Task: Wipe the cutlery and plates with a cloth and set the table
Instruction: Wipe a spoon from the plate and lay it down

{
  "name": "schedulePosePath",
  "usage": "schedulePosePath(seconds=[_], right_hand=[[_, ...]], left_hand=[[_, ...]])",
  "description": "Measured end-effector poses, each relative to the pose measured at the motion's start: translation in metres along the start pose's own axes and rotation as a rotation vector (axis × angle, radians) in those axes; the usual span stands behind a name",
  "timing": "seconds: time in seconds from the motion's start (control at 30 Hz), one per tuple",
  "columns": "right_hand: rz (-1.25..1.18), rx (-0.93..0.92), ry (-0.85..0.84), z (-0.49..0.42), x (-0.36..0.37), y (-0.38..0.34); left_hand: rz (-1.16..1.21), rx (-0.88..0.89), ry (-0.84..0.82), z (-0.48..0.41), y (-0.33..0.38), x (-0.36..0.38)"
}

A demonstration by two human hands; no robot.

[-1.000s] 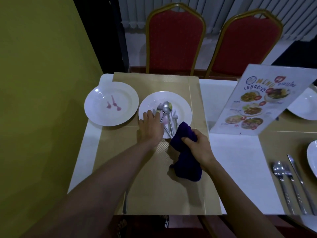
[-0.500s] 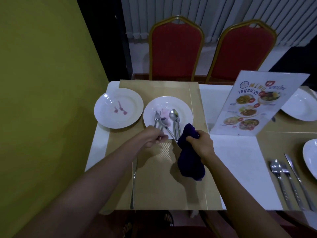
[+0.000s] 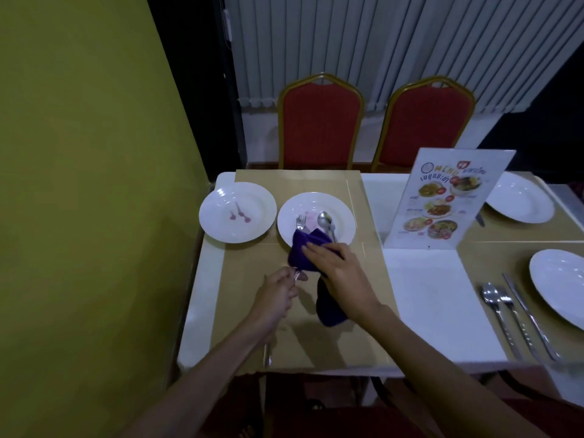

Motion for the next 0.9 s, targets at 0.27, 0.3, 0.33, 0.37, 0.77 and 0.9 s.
schedulePosePath(seconds=[0.27,0.3,0.33,0.37,0.77,0.9], right_hand=[[-0.020,0.086,0.068,-0.006,-0.041,-0.026],[-0.089,0.173,0.096,-0.011,-0.051,-0.014],[-0.184,0.278,0.125,-0.014,-0.061,-0.002],[-0.276,0.394,0.147,-0.015,-0.069,0.010],[-0.175,0.308,0.423,0.001,-0.107,-0.036],[0.195,-0.148,0.009,-0.006,-0.063,-0.071]], left_hand=[[0.020,0.092,-0.059,0.041,0.019,-0.009],[0.028,0.082,-0.071,0.046,0.018,-0.009],[0.038,0.074,-0.071,0.050,0.016,-0.010],[0.051,0.065,-0.066,0.051,0.015,-0.012],[-0.124,0.158,0.062,0.064,0.039,-0.040],[-0.222,0.315,0.157,0.073,0.049,-0.047]])
Point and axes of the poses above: each hand's wrist, its own z-axis away from the middle knuckle, its own x-axis out of the palm, y = z × x, the point moved 9 cm from there along -z, towards the middle knuckle, and after that the axes turned 1 degree about x, right-handed, at the moved point
